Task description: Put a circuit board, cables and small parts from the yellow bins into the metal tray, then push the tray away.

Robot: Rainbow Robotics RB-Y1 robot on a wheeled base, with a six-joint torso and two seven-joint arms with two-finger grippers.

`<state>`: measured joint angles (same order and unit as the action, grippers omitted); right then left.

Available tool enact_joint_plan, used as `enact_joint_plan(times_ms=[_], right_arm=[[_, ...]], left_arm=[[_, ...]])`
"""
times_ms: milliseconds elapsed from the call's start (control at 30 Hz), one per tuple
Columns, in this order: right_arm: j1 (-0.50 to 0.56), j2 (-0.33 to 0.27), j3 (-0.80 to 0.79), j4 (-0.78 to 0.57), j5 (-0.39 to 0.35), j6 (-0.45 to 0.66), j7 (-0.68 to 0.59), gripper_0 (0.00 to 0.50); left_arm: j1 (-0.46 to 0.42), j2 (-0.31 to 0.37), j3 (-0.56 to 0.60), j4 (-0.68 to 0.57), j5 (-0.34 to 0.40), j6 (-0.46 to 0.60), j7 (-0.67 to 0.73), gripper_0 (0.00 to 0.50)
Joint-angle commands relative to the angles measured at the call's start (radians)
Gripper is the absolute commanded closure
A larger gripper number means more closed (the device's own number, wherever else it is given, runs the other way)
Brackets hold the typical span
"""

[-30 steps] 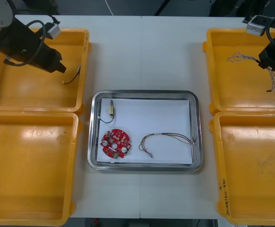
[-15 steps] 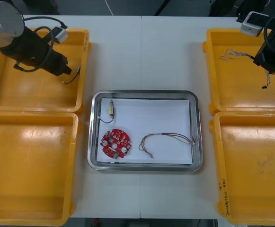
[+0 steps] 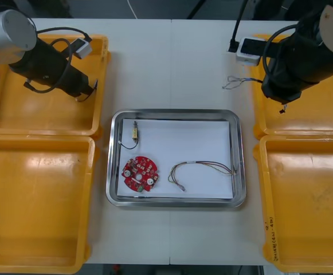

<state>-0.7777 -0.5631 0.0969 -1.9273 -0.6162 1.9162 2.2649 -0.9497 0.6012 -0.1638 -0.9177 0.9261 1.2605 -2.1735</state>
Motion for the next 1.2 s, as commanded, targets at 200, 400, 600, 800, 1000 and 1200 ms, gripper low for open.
enact_joint_plan(times_ms=[200, 400, 600, 800, 1000, 1200], right_arm=[[-0.008, 0.051, 0.167, -0.050, 0.026, 0.004, -0.062, 0.500], [-0.015, 0.060, 0.282, -0.050, 0.072, -0.052, -0.050, 0.500], [-0.015, 0.089, 0.337, -0.044, 0.107, -0.088, -0.048, 0.500], [-0.015, 0.094, 0.406, 0.005, 0.115, -0.169, -0.044, 0.500], [-0.015, 0.098, 0.478, 0.085, 0.133, -0.272, -0.042, 0.500], [-0.015, 0.100, 0.532, 0.172, 0.135, -0.344, -0.041, 0.500]], left_arm=[[0.012, -0.015, -0.057, -0.010, 0.005, -0.043, 0.018, 0.000], [0.012, -0.015, -0.072, -0.012, 0.000, -0.052, 0.021, 0.000], [0.012, -0.015, -0.089, -0.017, -0.001, -0.053, 0.021, 0.000], [0.012, -0.015, -0.097, -0.023, -0.003, -0.053, 0.015, 0.000], [0.012, -0.015, -0.118, -0.026, -0.006, -0.070, 0.012, 0.498], [0.012, -0.015, -0.118, -0.026, 0.000, -0.070, 0.014, 0.499]])
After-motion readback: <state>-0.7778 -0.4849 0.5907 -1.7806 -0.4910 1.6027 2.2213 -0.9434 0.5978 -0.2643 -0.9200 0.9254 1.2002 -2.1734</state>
